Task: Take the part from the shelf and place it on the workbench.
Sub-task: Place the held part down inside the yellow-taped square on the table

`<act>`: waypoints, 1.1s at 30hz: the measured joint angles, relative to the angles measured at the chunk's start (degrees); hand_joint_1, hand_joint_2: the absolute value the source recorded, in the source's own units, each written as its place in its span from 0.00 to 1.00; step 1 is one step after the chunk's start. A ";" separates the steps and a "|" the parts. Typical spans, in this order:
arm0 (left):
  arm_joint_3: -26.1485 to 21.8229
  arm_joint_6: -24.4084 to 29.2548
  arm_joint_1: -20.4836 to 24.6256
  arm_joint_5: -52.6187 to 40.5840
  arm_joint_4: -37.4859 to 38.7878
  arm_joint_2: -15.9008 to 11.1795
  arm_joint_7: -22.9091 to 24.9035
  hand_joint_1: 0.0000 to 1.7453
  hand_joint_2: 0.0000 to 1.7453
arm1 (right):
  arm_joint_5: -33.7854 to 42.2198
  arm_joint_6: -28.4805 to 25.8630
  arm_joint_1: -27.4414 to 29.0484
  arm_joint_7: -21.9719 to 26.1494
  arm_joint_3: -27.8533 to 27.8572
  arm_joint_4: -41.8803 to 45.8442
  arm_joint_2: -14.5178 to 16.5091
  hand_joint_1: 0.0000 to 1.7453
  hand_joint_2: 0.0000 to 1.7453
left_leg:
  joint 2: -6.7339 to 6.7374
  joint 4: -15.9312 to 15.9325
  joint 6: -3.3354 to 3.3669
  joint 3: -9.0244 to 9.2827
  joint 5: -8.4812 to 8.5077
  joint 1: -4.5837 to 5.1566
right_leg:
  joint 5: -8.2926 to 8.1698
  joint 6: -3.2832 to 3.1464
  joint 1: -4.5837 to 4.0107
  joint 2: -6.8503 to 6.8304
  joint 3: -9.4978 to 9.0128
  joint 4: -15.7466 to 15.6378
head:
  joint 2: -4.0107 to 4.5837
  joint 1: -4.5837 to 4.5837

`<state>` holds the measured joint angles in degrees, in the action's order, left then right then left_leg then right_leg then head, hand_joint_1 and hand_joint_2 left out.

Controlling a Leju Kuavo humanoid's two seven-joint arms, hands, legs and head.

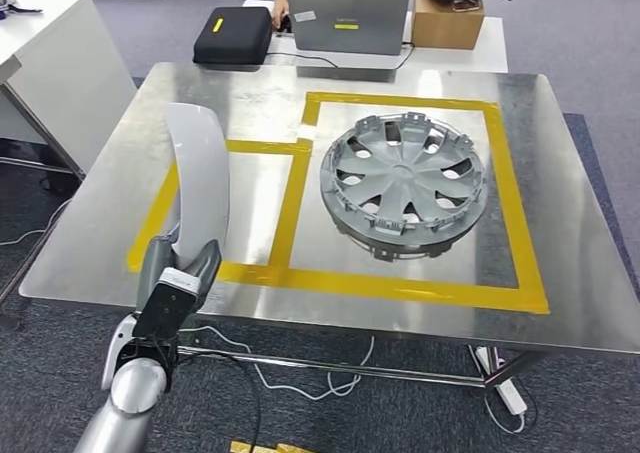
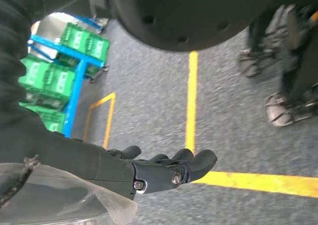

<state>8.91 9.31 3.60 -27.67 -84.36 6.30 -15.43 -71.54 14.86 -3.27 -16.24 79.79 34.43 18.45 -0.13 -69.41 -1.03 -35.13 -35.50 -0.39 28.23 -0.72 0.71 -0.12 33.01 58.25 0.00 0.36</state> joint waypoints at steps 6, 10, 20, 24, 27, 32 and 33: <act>-0.09 0.04 -0.12 -0.33 0.32 -0.13 0.15 1.00 1.00 | -0.32 -0.03 0.18 -0.03 -0.01 -0.17 0.00 0.00 1.00 | 0.00 5.01 0.82 -1.05 8.36 0.15 | 1.90 0.50 -0.15 0.30 -2.39 0.02 | 0.00 -0.03; -0.19 0.08 0.10 -0.67 0.46 -0.24 0.17 1.00 1.00 | -0.58 -0.14 0.02 0.00 -0.01 -0.46 -0.03 0.00 1.00 | -0.06 10.17 1.68 0.80 8.91 0.59 | 2.48 1.77 -0.20 0.18 -2.52 -0.12 | 0.00 -0.28; -0.43 0.42 1.37 -4.09 2.20 -0.58 0.47 1.00 1.00 | -1.18 -0.83 -0.22 0.00 -0.01 -1.59 -0.61 0.00 1.00 | -0.16 10.58 2.07 1.83 8.25 0.80 | 2.62 1.27 -0.11 0.02 -3.90 -1.32 | 0.00 -0.78; -0.11 1.69 3.30 -9.46 5.52 -1.06 2.20 1.00 1.00 | -1.91 -1.86 -0.54 0.00 -0.04 -3.20 -1.24 0.00 1.00 | -0.16 10.56 2.17 1.85 8.19 0.81 | 2.60 1.92 -0.07 0.01 -3.93 -1.50 | 0.00 -0.77; 0.32 2.29 5.63 -14.20 9.61 -1.59 4.19 1.00 1.00 | -2.43 -2.84 -0.84 0.00 -0.11 -4.96 -1.94 0.00 1.00 | -0.16 10.57 2.18 1.91 8.20 0.80 | 2.58 2.21 -0.07 0.01 -4.00 -1.56 | 0.00 -0.76; 1.02 2.03 9.78 -20.83 18.33 -3.05 7.66 1.00 1.00 | -3.40 -4.51 -1.38 0.00 -0.54 -8.35 -3.38 0.00 1.00 | -0.13 10.58 2.17 2.06 8.21 0.68 | 2.57 2.22 -0.15 0.05 -4.13 -1.54 | 0.00 -0.76; 1.07 1.97 10.35 -21.57 19.92 -3.38 8.04 1.00 1.00 | -3.55 -4.71 -1.48 0.00 -0.66 -8.98 -3.68 0.00 1.00 | -0.10 10.58 2.17 2.08 8.21 0.66 | 2.57 2.22 -0.17 0.07 -4.14 -1.54 | 0.00 -0.76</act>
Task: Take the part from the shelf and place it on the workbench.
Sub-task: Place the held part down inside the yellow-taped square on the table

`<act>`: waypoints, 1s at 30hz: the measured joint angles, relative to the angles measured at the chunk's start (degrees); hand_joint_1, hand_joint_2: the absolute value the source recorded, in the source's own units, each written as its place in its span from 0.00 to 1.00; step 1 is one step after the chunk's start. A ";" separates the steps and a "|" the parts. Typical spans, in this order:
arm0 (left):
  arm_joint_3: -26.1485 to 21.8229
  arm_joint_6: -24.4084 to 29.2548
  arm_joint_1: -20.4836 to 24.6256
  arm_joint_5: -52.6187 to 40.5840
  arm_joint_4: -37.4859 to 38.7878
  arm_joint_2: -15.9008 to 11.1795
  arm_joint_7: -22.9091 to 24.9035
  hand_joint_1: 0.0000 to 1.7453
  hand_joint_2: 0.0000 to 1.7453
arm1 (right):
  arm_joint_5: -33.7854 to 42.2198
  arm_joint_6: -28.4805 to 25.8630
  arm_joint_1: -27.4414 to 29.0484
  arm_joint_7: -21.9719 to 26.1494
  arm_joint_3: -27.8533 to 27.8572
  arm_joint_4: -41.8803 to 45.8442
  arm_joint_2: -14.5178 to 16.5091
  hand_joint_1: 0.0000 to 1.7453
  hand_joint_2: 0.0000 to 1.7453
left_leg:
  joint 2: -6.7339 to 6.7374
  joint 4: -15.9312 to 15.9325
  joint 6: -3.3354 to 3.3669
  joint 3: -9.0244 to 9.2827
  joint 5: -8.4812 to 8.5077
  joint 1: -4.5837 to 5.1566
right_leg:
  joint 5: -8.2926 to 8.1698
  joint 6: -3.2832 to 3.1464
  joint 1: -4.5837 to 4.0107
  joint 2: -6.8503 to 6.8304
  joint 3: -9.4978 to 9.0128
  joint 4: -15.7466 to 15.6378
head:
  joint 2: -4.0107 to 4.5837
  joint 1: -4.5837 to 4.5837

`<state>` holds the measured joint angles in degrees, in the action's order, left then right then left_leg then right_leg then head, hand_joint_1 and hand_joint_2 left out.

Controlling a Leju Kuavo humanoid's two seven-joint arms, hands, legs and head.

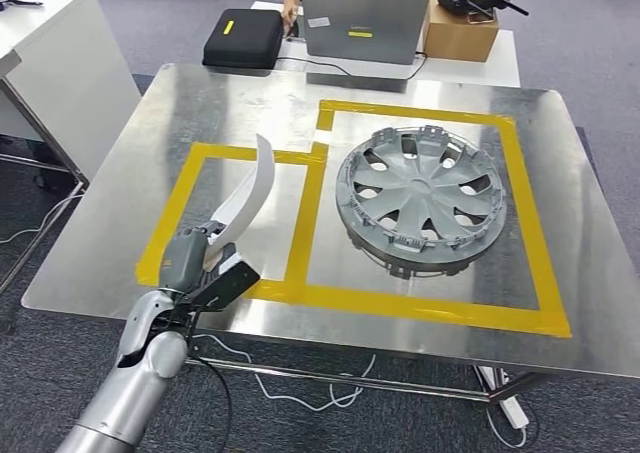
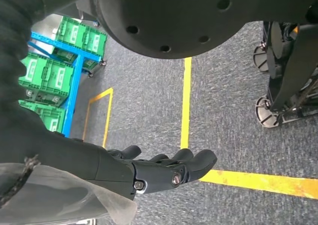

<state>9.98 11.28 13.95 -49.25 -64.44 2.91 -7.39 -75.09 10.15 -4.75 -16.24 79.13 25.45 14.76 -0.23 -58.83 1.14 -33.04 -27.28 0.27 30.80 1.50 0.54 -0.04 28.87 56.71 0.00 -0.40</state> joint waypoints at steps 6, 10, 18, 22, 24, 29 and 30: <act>0.11 -0.04 1.56 -1.36 4.90 -1.05 0.67 1.00 1.00 | -0.28 -0.39 -0.26 0.00 -0.40 -2.09 -1.09 0.00 1.00 | 0.05 0.02 -0.02 0.02 -0.02 -0.07 | 0.05 -0.04 -0.06 -0.01 -0.03 0.01 | 0.00 -0.01; 0.77 -0.56 2.39 -5.25 7.23 -1.36 3.13 1.00 1.00 | -1.14 -1.02 -0.35 0.01 -0.85 -3.50 -1.78 0.00 1.00 | 0.05 0.02 -0.04 0.02 -0.04 -0.07 | 0.10 -0.04 -0.05 -0.01 -0.03 0.01 | 0.00 -0.01; 1.86 -2.11 5.64 -13.27 12.93 -1.56 7.69 1.00 1.00 | -1.57 -1.26 -0.35 2.83 -1.90 -6.16 -2.75 0.00 1.00 | 0.04 0.02 -0.05 0.10 -0.04 -0.06 | 0.10 -0.05 -0.05 0.00 -0.12 0.01 | 0.00 -0.02; 2.45 -1.75 7.85 -18.33 17.85 -1.58 11.15 0.00 1.00 | -1.47 -1.46 -0.36 5.44 -1.94 -6.96 -2.82 0.00 0.00 | 0.04 0.02 -0.05 0.20 -0.04 -0.07 | 0.10 -0.05 -0.05 0.00 -0.17 0.01 | 0.00 -0.01; 2.78 -1.33 8.67 -19.70 20.04 -1.55 11.45 0.00 1.00 | -1.44 -1.51 -0.32 5.67 -1.98 -7.38 -2.86 0.00 0.00 | 0.04 0.02 -0.05 0.22 -0.04 -0.07 | 0.10 -0.04 -0.06 0.00 -0.19 0.02 | 0.00 0.01; 3.30 1.34 9.58 -20.39 22.05 -1.07 9.51 0.00 0.75 | -1.38 -1.57 -0.22 5.42 -2.18 -8.12 -2.90 0.00 0.00 | 0.03 0.03 -0.06 0.23 -0.04 -0.08 | 0.10 -0.05 -0.07 -0.04 -0.23 0.02 | 0.00 0.01; 3.31 1.76 9.60 -20.30 22.03 -0.94 9.27 0.00 0.50 | -1.35 -1.61 -0.22 5.42 -2.23 -8.22 -2.90 0.00 0.00 | 0.03 0.03 -0.06 0.23 -0.04 -0.07 | 0.11 -0.05 -0.07 -0.04 -0.23 0.02 | 0.00 0.00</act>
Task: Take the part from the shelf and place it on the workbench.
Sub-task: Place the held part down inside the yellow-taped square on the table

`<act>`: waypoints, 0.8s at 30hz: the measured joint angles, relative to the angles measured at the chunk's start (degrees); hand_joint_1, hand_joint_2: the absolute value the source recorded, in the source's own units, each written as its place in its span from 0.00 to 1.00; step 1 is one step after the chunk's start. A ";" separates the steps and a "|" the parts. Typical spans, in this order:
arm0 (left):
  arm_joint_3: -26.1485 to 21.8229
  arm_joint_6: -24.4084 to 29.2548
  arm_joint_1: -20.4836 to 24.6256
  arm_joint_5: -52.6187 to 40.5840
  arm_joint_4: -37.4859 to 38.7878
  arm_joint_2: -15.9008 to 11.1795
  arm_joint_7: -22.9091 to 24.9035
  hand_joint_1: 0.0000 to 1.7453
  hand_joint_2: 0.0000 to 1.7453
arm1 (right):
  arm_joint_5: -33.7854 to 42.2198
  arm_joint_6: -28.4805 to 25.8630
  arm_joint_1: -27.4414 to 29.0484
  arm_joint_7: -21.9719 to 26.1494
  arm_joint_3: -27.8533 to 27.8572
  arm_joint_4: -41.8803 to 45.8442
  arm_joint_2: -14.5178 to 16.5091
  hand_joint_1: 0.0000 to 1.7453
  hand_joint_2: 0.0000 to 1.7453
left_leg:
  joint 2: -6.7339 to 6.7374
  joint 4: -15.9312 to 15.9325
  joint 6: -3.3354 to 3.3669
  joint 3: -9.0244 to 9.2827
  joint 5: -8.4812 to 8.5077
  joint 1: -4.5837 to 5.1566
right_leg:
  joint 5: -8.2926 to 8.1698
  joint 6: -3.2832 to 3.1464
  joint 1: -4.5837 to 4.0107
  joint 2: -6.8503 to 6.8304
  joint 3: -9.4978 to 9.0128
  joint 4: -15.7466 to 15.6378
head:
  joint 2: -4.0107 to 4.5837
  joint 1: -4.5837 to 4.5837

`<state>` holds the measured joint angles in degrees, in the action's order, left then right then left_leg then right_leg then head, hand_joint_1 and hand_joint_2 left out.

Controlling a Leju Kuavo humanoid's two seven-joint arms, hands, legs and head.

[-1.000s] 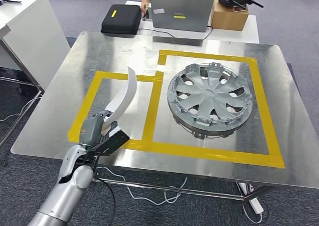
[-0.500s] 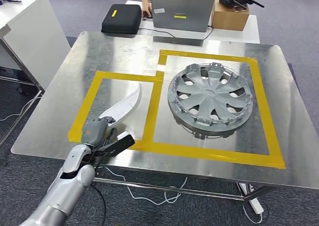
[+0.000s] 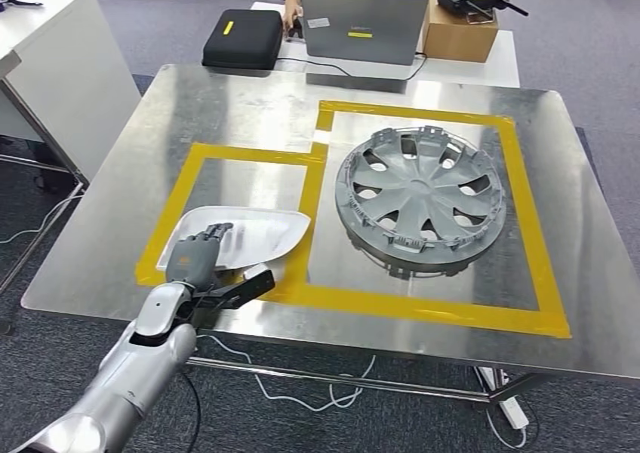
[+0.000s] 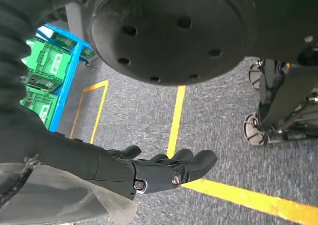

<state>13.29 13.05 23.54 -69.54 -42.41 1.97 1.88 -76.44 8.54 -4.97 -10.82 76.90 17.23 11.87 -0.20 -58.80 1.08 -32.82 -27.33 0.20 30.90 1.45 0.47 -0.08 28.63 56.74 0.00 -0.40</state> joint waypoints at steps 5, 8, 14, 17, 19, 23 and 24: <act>0.02 0.91 -0.74 2.65 -1.55 0.43 -1.45 0.00 0.00 | 0.34 -0.21 0.02 0.00 -0.05 -0.30 0.00 0.00 0.00 | 0.00 0.00 0.00 -0.01 -0.01 0.04 | 0.01 0.00 0.01 0.00 0.00 0.00 | 0.00 0.00; 0.01 1.02 -2.79 5.83 -5.28 0.50 -2.86 0.00 0.00 | 0.80 -0.27 0.08 0.00 -0.05 -0.33 0.00 0.00 0.00 | 0.00 0.00 -0.01 -0.02 -0.02 0.05 | 0.02 0.01 0.02 0.01 0.02 0.00 | 0.00 0.00; -0.08 1.40 -5.89 9.18 -11.10 0.47 -4.75 0.00 0.00 | 1.44 -0.30 0.14 0.00 -0.05 -0.38 0.00 0.00 0.00 | 0.00 0.00 -0.01 -0.03 -0.03 0.06 | 0.04 0.04 0.03 0.01 0.01 0.00 | 0.00 0.00; -0.41 2.26 -11.34 15.43 -19.34 0.28 -8.46 0.00 0.00 | 2.59 -0.35 0.45 0.00 0.02 -0.34 0.01 0.00 0.00 | 0.04 0.01 -0.12 -0.01 -0.12 0.06 | 0.09 0.05 0.03 0.12 0.01 0.00 | 0.00 0.00; -0.75 3.01 -16.96 19.65 -27.68 -0.08 -10.70 0.00 0.00 | 3.37 -0.34 0.89 0.00 0.30 -0.10 0.10 0.00 0.00 | 0.05 0.01 -0.16 0.00 -0.22 0.06 | 0.21 0.06 0.03 0.14 0.00 0.00 | 0.00 -0.01; -2.28 6.91 -28.61 25.39 -44.21 -1.16 -14.97 0.00 0.00 | 4.67 -0.06 1.64 -0.01 1.27 1.58 0.94 0.00 0.00 | 0.05 0.01 -0.17 0.05 -0.46 0.05 | 0.46 0.03 0.03 0.10 -0.04 0.00 | 0.00 0.01; -2.91 8.00 -31.07 26.43 -47.51 -1.35 -15.95 0.00 0.00 | 4.86 0.02 1.74 0.00 1.52 2.12 1.22 0.00 0.00 | 0.04 0.01 -0.16 0.07 -0.49 0.05 | 0.51 0.01 0.03 0.08 -0.05 0.00 | 0.00 0.01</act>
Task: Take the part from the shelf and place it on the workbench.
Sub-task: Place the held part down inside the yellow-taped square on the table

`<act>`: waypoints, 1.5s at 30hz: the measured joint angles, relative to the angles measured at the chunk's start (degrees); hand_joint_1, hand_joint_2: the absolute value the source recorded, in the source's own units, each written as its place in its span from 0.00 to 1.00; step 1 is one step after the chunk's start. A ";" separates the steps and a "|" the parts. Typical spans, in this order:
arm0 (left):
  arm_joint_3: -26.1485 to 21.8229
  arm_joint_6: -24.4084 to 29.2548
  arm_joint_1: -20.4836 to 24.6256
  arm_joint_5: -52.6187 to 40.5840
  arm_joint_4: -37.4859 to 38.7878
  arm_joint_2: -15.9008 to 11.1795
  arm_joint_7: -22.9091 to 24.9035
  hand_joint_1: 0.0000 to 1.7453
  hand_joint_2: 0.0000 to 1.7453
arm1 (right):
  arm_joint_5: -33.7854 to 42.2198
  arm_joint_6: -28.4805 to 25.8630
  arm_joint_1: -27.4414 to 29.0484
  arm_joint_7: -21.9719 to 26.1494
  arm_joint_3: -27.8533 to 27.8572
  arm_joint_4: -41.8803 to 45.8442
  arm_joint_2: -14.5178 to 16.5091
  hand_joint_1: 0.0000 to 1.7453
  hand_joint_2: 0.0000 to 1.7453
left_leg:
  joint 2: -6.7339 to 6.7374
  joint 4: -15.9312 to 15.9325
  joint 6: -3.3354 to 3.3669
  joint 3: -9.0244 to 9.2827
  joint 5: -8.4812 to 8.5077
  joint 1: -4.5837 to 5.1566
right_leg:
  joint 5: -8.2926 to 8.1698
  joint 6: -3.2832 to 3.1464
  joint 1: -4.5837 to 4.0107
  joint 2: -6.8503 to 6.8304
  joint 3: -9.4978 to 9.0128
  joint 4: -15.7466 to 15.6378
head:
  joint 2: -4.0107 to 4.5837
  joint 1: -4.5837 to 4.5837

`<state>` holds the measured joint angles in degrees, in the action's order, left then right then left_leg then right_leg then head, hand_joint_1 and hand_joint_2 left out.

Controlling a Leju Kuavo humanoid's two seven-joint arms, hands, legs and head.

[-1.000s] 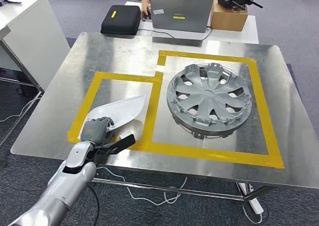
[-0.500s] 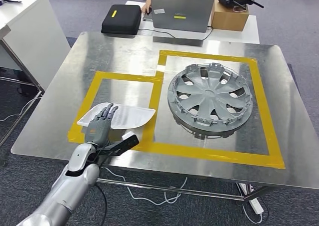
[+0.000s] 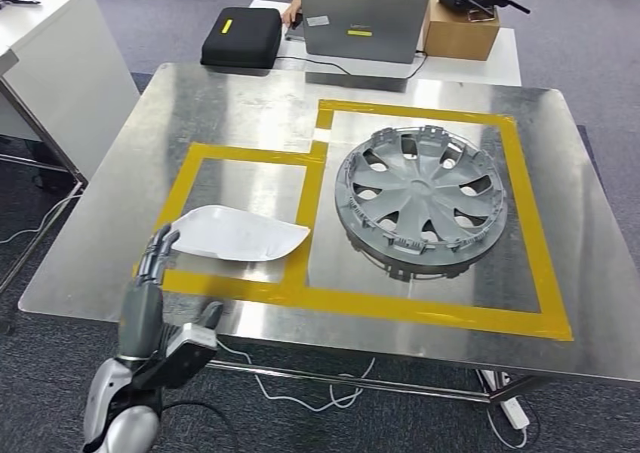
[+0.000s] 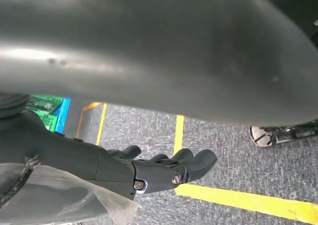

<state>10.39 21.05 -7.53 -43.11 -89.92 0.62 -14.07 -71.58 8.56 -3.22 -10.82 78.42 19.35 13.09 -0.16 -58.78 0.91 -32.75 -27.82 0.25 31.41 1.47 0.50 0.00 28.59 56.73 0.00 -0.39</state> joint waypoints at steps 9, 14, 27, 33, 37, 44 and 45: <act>-5.14 2.48 -10.16 3.49 -14.10 0.00 -3.60 0.00 0.00 | 0.45 0.25 0.05 0.00 0.90 2.96 1.39 0.00 0.00 | -0.09 0.02 -0.04 0.51 -0.35 -0.01 | 0.45 -0.03 0.00 -0.13 0.09 -0.01 | 0.00 -0.02; -6.43 2.66 -11.44 5.42 -16.07 0.30 -4.69 0.00 0.00 | 0.54 0.28 0.01 -0.01 0.92 3.52 1.79 0.00 0.00 | -0.08 0.07 0.42 0.62 -0.45 0.17 | 0.18 0.40 0.14 -0.16 -0.54 -0.49 | 0.00 0.01; -37.34 -8.63 -11.70 22.16 -10.58 15.43 -19.10 0.00 0.00 | -0.71 2.27 0.39 0.01 1.42 8.16 3.38 0.00 0.00 | 0.05 1.64 -0.66 2.93 -0.66 -1.18 | -1.94 2.42 1.50 0.29 3.08 1.96 | 0.00 -0.31; -48.38 -9.47 -9.65 23.45 -3.38 17.75 -20.36 0.00 0.00 | -1.31 2.50 0.43 0.02 1.43 9.85 4.34 0.00 0.00 | 0.01 -1.71 -2.24 1.65 -3.41 -1.43 | -2.35 -0.56 1.23 0.53 3.00 1.47 | 0.00 -0.26; -51.69 -8.44 -8.59 23.71 0.63 18.42 -18.40 0.00 0.00 | -1.78 2.50 0.45 0.02 1.46 10.49 4.51 0.00 0.00 | 0.05 -14.55 -2.29 -3.27 -10.16 -1.41 | -3.00 -1.43 0.77 0.06 4.04 1.49 | 0.00 -0.09; -62.15 -5.94 -3.68 15.03 16.68 18.58 -18.20 0.00 0.00 | -3.33 2.45 0.37 0.02 1.49 10.98 4.96 0.00 0.00 | 0.03 1.77 -0.42 5.80 -3.56 -0.52 | -4.58 -0.38 0.31 -0.02 5.04 1.43 | 0.00 -0.13; -63.88 -5.66 -2.95 13.06 19.01 18.58 -18.31 0.00 0.00 | -3.53 2.38 0.36 0.02 1.50 10.99 4.96 0.00 0.00 | 0.04 1.86 -0.33 5.59 -3.17 -0.38 | -4.94 0.07 0.38 -0.04 5.07 1.25 | 0.00 -0.11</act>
<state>-53.49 15.39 -10.48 -30.06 -70.92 19.21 -32.38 -75.10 10.94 -2.87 -10.80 79.92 30.34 18.05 -0.12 -56.92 0.58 -27.16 -30.99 -0.13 26.48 1.54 0.88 -0.05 33.66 57.98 0.00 -0.50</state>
